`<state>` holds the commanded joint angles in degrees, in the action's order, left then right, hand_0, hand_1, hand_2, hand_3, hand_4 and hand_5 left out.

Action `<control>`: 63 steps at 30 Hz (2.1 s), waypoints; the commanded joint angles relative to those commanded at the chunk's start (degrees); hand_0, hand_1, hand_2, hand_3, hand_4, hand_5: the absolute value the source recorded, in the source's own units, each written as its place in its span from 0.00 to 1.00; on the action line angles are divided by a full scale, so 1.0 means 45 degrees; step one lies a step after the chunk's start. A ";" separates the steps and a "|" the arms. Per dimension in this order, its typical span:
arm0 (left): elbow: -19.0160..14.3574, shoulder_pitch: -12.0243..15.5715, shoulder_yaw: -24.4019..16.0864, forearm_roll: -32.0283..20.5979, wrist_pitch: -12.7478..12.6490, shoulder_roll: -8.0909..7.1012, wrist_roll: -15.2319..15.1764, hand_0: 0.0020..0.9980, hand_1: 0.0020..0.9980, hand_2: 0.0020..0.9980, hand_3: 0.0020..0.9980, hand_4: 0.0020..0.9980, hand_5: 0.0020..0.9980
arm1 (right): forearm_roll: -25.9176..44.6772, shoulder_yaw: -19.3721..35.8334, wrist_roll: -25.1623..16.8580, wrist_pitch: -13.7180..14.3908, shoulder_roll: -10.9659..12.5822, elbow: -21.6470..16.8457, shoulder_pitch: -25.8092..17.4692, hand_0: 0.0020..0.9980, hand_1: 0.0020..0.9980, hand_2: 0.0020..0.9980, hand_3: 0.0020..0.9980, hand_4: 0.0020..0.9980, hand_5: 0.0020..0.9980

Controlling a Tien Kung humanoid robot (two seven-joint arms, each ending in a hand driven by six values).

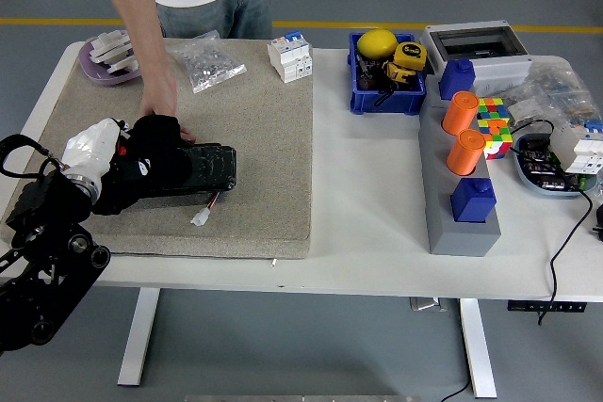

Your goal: Pick the rag up,wipe the panel,place it on the desk

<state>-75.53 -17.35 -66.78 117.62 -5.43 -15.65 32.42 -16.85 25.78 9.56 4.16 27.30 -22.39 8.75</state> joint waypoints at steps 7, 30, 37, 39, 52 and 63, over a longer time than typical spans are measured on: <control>0.0133 0.0235 -0.0741 0.0136 -0.0004 -0.0061 0.0022 0.20 0.13 0.56 0.55 0.39 0.00 | -0.0001 0.0003 0.0005 -0.0002 -0.0001 -0.0001 -0.0021 0.74 0.53 0.65 0.62 1.00 0.61; 0.0115 0.0236 -0.1041 0.0240 -0.0052 -0.0007 0.0122 0.20 0.13 0.55 0.55 0.40 0.00 | 0.0007 -0.0044 0.0011 0.0002 0.0019 -0.0011 -0.0032 0.74 0.53 0.65 0.62 1.00 0.61; -0.0102 0.0002 -0.0084 0.0052 -0.0066 0.0119 0.0175 0.20 0.13 0.55 0.55 0.40 0.00 | -0.0001 -0.0053 0.0009 0.0011 0.0035 -0.0013 -0.0019 0.74 0.53 0.65 0.62 1.00 0.61; -0.0165 -0.0054 0.0246 -0.0004 -0.0070 0.0154 0.0191 0.20 0.13 0.55 0.55 0.40 0.00 | 0.0008 -0.0067 0.0010 0.0007 0.0036 -0.0009 -0.0026 0.74 0.53 0.65 0.62 1.00 0.61; -0.0602 -0.0678 0.2447 -0.0348 -0.0087 0.0450 0.0318 0.20 0.13 0.55 0.55 0.40 0.00 | 0.0025 -0.0081 0.0008 0.0002 0.0041 -0.0011 0.0004 0.74 0.53 0.65 0.62 1.00 0.61; -0.0979 -0.1235 0.3872 -0.0455 -0.0022 0.0573 0.0463 0.20 0.13 0.56 0.55 0.40 0.00 | 0.0042 -0.0116 -0.0011 -0.0001 0.0049 -0.0023 0.0044 0.73 0.53 0.65 0.62 1.00 0.61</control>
<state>-79.93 -22.90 -49.36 115.58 -5.53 -13.07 34.51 -16.66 25.26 9.51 4.16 27.52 -22.49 8.95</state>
